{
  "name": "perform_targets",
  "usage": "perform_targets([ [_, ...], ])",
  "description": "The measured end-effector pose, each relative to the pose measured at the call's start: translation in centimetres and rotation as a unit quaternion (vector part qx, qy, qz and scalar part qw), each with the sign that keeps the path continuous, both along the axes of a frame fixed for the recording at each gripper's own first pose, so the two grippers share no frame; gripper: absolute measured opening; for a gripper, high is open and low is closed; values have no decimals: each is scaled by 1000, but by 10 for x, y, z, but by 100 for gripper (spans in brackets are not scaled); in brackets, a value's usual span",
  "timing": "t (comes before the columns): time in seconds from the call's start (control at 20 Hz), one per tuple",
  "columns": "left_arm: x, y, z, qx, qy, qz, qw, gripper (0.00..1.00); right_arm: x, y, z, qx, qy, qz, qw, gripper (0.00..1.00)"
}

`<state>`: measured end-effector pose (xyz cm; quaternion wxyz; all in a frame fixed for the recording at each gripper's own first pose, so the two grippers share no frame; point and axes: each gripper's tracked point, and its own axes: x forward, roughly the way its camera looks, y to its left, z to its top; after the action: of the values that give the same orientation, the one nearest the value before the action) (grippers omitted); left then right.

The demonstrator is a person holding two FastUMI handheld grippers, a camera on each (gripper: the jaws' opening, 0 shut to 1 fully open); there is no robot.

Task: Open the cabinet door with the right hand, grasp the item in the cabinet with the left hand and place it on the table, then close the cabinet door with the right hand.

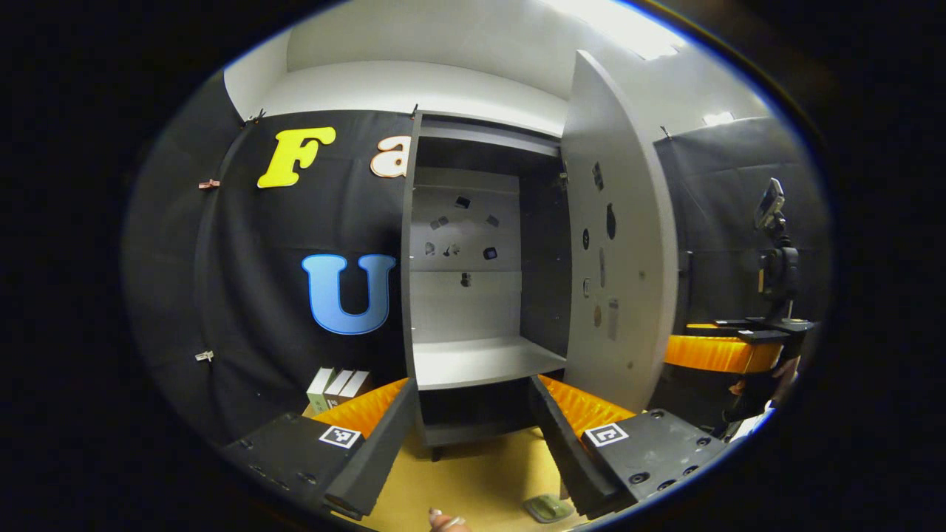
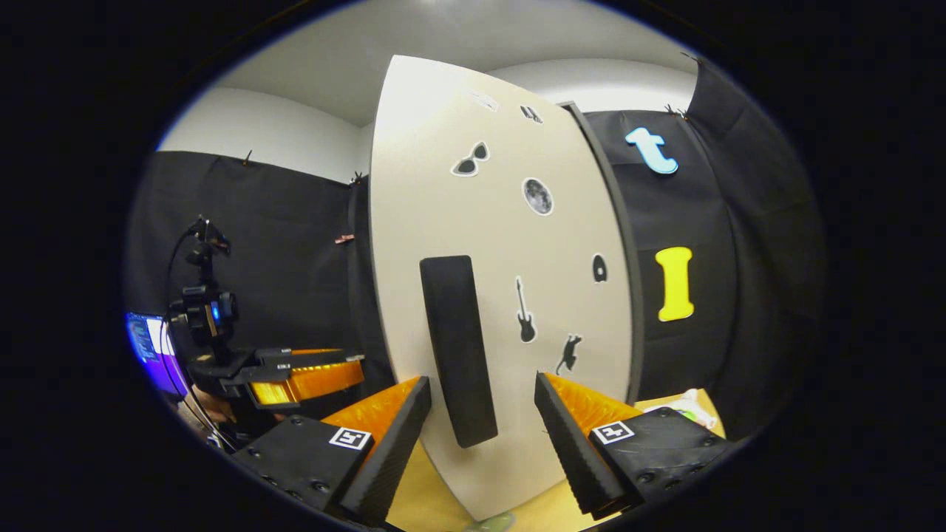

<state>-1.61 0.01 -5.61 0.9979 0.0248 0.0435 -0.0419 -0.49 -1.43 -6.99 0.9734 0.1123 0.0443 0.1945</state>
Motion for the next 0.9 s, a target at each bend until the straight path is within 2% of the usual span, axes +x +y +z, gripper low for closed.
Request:
perform_targets([
  [0.1,-2,10,4,0,-6,-7,1000,94,-6,17,10,-16,-19,4,1000,93],
  [0.25,2,16,2,-12,-5,-10,1000,95,-14,6,15,-67,-46,-19,996,92],
  [0.45,9,-3,16,-38,-20,-26,999,92,-4,-38,17,-102,-40,-105,988,93],
  [0.5,12,-9,18,-36,-18,-27,999,95,-1,-47,19,-108,-45,-123,985,93],
  [0.6,16,-22,20,-25,-17,-29,999,95,6,-53,27,-100,-55,-140,983,93],
  [0.75,24,-41,21,-20,-28,-25,999,95,8,-57,26,-68,-41,-137,987,93],
  [0.9,27,-62,20,-26,-27,-33,999,95,15,-76,23,-73,-32,-162,984,95],
])
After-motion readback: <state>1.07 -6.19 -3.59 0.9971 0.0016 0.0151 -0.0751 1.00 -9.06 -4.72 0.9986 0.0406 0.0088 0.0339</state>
